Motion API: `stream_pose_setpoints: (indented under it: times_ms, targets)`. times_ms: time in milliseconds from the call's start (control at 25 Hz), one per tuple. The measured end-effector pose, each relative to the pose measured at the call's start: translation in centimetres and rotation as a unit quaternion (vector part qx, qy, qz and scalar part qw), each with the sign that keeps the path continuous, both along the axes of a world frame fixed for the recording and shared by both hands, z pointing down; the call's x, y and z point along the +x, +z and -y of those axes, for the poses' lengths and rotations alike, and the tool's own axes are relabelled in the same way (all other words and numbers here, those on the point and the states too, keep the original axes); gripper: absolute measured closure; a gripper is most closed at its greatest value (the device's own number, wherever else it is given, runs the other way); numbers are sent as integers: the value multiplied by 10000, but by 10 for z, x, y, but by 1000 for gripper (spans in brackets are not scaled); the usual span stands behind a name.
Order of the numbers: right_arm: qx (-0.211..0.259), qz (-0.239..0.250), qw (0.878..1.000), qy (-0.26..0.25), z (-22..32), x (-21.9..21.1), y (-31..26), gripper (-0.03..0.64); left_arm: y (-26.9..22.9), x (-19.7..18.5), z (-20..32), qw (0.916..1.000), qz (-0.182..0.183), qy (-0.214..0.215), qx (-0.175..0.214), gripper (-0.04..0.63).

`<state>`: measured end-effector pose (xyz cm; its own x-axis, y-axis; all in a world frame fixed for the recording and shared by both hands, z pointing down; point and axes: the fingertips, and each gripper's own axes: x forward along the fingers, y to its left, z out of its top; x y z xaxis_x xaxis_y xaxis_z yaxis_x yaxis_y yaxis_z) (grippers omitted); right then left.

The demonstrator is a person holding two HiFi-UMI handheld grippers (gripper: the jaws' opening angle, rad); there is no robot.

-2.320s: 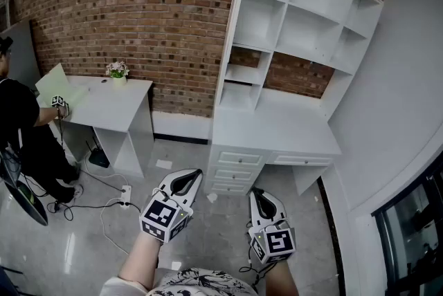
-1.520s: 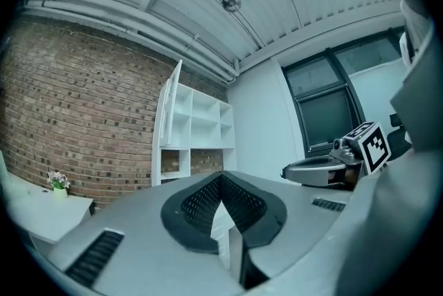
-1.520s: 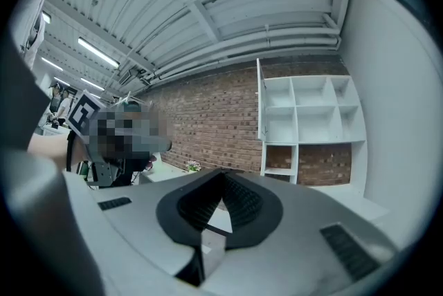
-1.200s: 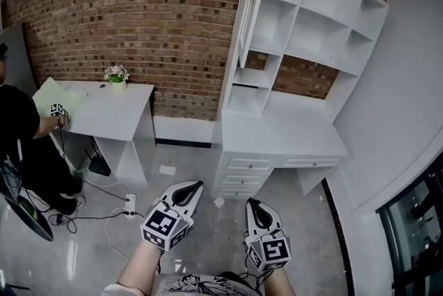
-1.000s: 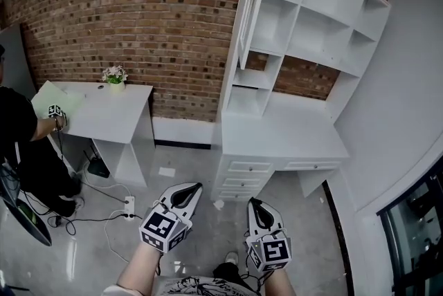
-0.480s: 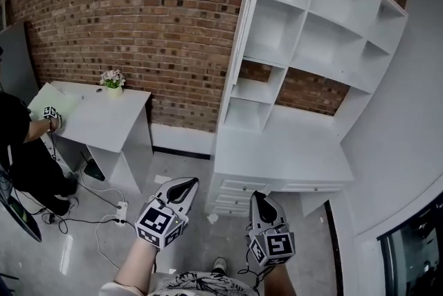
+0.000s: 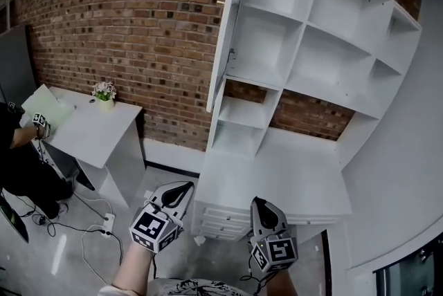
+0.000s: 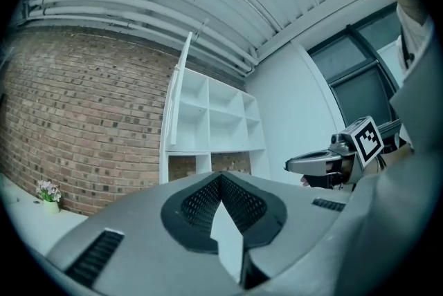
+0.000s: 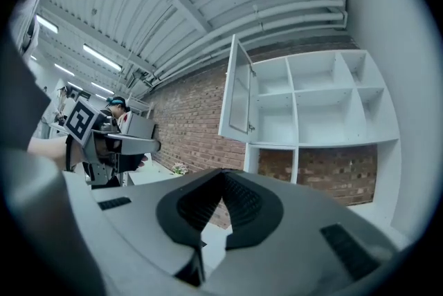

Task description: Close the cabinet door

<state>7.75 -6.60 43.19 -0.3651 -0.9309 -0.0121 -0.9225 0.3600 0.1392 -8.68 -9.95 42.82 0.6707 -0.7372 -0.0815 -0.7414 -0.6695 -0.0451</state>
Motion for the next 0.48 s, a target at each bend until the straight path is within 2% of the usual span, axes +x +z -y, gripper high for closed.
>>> stream_pose_setpoints:
  times_ms: [200, 480]
  targets:
    - [9, 133, 9998, -132, 45, 20, -13, 610, -17, 16, 40, 9995, 211, -126, 194, 580]
    - [143, 86, 9990, -410, 112, 20, -25, 611, -55, 14, 112, 9987, -52, -234, 459, 581]
